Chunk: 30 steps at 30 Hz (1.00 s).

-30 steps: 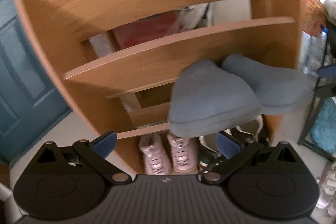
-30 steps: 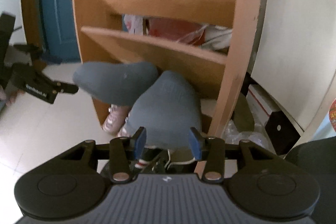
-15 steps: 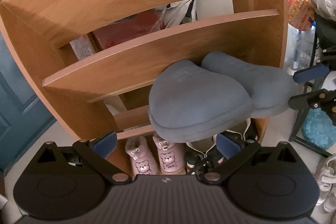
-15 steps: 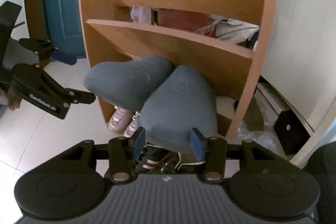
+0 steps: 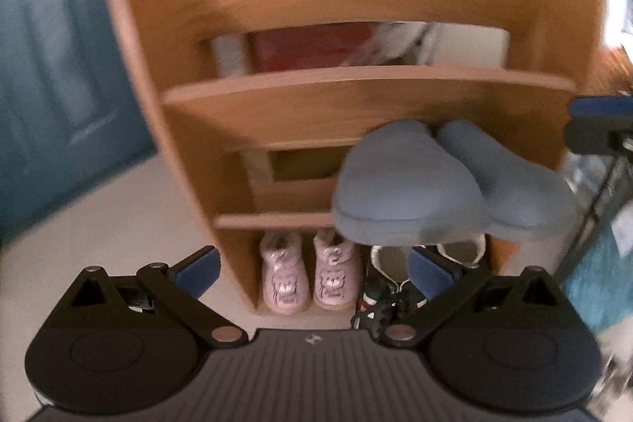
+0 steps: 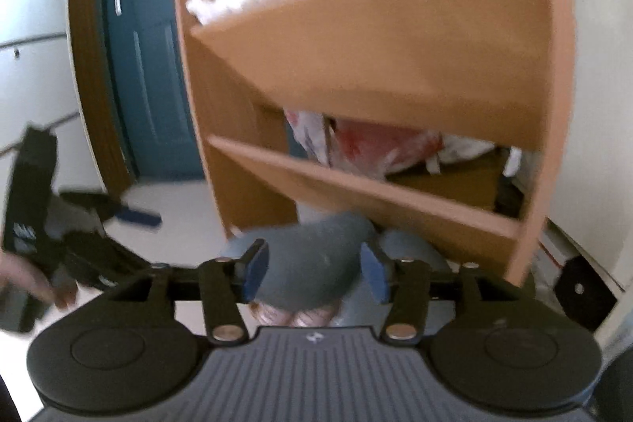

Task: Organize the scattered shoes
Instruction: 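Withdraw the right tool from the shelf, then turn the left tool toward the pink fuzzy slippers on the floor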

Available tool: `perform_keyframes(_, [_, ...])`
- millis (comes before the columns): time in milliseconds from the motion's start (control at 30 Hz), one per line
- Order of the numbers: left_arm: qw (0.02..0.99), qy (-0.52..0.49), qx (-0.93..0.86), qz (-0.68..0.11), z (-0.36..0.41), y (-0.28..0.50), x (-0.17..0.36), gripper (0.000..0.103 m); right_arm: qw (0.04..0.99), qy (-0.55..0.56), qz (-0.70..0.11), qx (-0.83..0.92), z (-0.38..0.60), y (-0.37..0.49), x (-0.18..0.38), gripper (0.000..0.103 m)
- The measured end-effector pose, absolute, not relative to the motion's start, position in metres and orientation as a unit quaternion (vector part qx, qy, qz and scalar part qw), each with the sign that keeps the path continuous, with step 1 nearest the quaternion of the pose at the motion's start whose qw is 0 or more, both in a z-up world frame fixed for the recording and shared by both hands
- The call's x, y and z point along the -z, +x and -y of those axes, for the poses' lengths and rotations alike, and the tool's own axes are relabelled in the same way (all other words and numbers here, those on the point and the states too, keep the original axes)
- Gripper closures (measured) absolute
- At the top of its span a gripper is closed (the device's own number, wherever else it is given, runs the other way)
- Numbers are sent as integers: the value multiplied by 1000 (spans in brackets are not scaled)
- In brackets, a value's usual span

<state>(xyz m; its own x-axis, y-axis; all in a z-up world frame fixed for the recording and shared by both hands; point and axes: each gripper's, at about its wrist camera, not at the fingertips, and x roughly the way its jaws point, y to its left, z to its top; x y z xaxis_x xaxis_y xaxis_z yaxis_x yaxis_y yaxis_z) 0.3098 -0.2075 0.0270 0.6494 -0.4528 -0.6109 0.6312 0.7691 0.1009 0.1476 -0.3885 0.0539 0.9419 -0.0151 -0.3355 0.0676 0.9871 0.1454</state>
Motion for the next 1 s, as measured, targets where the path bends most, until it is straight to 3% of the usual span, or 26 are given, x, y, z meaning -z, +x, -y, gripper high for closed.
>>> perform_keyframes(67, [897,125,278,-320,199,313,-24,0,983,81,-167,15,377,158,-68,11])
perform_keyframes(100, [897,111,266,-335,195,314,-22,0,983,81,-167,14,372,164,-74,9])
perform_keyframes(467, [884,104,210,-405,151,276,4,0,975,103,-191,-45,328,246,-128,2])
perform_keyframes(533, [881,108,192,-418,135,265,12,0,951,44,-277,-128,304,293,-133,2])
perform_keyframes(600, [882,109,158,-430,114,253,17,0,944,-19,-286,-164,278,313,-133,2])
perform_keyframes(667, [886,93,109,-441,90,243,21,0,945,-67,-260,-186,247,330,-128,2])
perform_keyframes(767, [889,44,36,-455,56,225,26,0,941,-53,-252,-221,229,346,-109,1])
perform_keyframes(1000, [874,73,-59,-477,28,190,53,0,894,6,-321,-312,187,377,-39,1])
